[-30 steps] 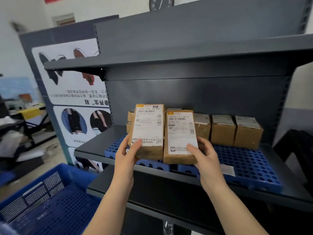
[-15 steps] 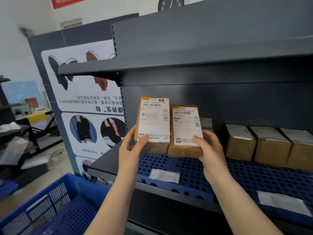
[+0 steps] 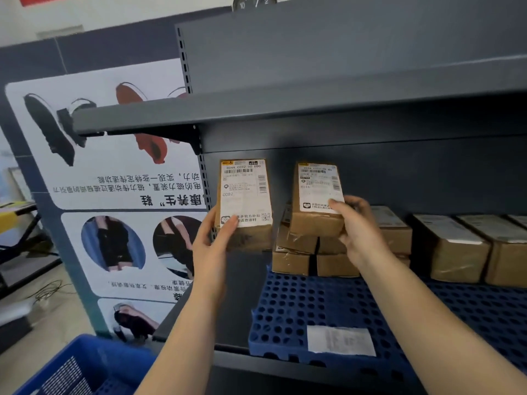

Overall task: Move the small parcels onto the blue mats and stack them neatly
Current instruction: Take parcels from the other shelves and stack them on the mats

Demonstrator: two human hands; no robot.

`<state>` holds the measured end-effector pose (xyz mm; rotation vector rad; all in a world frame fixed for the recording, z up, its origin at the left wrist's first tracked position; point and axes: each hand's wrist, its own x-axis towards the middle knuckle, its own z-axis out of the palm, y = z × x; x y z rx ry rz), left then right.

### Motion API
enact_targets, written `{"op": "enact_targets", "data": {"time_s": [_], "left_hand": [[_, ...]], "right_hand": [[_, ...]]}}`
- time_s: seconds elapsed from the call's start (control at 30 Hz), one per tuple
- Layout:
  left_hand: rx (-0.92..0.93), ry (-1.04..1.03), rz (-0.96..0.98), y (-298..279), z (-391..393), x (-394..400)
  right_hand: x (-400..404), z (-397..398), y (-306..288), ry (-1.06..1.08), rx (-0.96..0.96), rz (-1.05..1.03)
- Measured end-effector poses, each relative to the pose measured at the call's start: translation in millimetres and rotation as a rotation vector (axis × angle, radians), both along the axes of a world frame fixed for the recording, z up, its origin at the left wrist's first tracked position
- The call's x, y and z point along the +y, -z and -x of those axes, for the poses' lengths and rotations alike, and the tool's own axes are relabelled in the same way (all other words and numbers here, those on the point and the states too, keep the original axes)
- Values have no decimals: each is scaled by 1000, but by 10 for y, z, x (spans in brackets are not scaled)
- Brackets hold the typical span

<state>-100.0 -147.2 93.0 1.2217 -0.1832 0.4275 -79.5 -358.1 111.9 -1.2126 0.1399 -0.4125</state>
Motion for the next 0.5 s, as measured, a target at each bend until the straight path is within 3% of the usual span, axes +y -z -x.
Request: {"op": "enact_targets", "data": {"time_s": [0.5], "left_hand": [[109, 16, -17, -40, -752, -168]], "right_hand": [[48, -877, -68, -36, 176, 185]]}}
